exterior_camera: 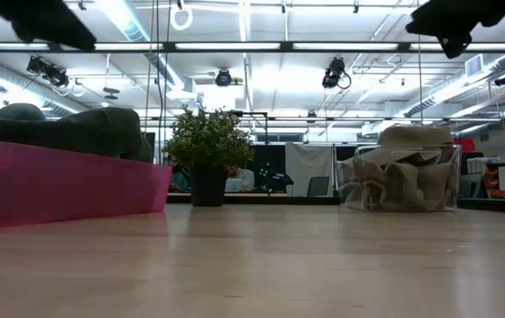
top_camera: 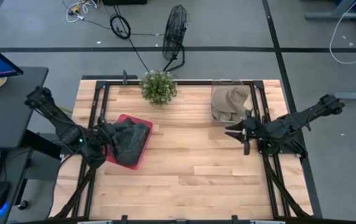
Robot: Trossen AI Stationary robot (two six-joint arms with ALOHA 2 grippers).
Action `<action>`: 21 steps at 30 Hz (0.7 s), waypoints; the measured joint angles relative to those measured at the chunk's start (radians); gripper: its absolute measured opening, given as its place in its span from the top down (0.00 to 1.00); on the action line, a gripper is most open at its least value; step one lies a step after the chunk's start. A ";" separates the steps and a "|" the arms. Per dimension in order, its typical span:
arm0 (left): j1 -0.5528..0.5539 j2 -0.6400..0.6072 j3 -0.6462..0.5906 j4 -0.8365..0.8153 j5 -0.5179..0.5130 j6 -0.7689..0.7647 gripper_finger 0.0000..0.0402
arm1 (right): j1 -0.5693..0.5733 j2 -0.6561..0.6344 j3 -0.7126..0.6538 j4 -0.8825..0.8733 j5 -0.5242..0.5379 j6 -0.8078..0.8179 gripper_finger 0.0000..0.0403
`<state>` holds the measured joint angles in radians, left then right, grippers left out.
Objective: Pick & Place hat
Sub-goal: Return to Home Position
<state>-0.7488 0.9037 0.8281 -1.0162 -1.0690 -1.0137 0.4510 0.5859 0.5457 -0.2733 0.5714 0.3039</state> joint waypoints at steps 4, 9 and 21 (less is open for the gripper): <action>-0.046 -0.092 -0.109 0.096 0.002 0.005 0.69 | 0.015 -0.108 -0.044 0.013 -0.102 -0.054 0.76; -0.032 -0.242 -0.149 0.220 0.070 0.215 0.69 | 0.015 -0.224 -0.080 0.008 -0.199 -0.176 0.76; 0.024 -0.484 -0.226 0.424 0.081 0.603 0.69 | 0.015 -0.415 -0.164 0.034 -0.284 -0.349 0.76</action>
<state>-0.7246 0.4195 0.6025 -0.5926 -0.9876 -0.4110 0.4656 0.1712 0.3819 -0.2395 0.2874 -0.0449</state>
